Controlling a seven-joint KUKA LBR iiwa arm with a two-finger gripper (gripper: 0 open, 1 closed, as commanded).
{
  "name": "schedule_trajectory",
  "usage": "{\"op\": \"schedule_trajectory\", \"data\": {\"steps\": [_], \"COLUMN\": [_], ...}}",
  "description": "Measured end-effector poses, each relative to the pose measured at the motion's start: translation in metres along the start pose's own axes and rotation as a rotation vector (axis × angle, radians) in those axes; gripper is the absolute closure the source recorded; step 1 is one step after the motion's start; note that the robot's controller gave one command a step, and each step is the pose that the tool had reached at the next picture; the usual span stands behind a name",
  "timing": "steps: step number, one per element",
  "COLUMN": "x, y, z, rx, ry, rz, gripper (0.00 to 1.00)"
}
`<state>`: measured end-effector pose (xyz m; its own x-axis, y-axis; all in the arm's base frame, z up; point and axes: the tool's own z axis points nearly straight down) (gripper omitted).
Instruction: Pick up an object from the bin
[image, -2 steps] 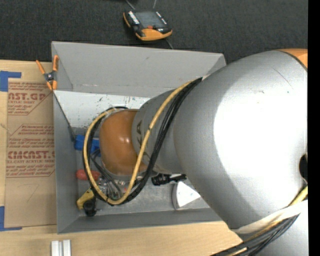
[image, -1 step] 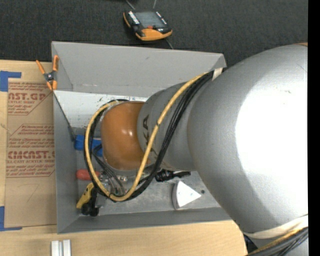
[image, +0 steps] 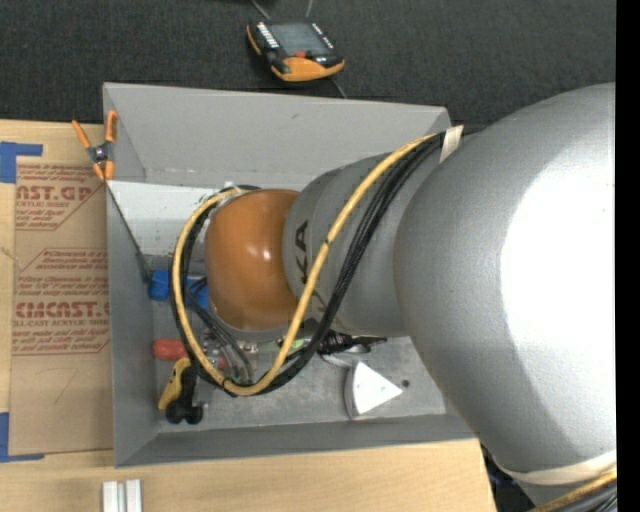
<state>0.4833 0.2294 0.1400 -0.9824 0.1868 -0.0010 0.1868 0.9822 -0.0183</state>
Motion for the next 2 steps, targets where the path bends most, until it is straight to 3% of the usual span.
{"op": "schedule_trajectory", "data": {"steps": [2], "x": [-0.0001], "y": [0.0003], "z": [-0.0152], "rx": [-0.001], "ry": [-0.001], "rz": [-0.001], "gripper": [1.0]}}
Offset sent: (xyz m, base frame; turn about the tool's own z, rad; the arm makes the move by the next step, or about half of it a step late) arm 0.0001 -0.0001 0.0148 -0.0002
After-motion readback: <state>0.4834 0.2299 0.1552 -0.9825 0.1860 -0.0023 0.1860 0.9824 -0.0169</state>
